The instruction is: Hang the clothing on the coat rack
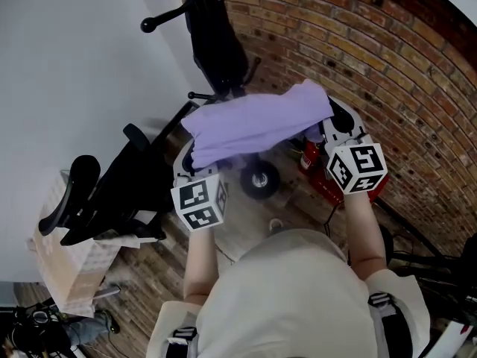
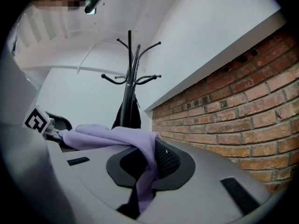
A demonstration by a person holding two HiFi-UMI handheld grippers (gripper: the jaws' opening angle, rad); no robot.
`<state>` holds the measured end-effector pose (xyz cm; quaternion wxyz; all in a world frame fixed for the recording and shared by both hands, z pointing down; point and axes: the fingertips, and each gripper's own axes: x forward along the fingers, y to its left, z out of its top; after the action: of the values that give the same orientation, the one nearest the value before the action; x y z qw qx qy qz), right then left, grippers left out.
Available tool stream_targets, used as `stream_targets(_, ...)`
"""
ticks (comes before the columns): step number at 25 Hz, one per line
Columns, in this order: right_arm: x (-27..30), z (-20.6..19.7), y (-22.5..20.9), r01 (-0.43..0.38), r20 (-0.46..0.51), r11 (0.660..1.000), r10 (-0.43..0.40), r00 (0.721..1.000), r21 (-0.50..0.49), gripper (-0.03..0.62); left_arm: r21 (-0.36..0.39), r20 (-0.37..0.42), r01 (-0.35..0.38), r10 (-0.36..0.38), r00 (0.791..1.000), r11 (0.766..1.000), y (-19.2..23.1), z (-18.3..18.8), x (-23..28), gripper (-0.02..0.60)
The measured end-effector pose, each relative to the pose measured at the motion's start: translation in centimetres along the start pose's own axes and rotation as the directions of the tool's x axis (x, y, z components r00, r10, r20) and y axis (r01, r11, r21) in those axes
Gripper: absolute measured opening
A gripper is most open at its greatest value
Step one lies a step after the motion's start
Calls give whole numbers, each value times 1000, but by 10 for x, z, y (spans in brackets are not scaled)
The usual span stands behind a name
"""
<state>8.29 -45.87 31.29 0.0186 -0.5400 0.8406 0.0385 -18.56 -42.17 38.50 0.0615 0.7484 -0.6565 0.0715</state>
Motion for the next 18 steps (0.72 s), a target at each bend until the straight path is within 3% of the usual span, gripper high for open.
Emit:
stream_targets(9,58,-39,-27,-18,-63,1000,19,998,7,18,13,-68,-30,31,997,999,5,-20,56,75)
stream_targets(18,81,-91,-40,-17,-156,999,22,988,30,18,19,-162,-30,33,986,999,5,-59,85,75)
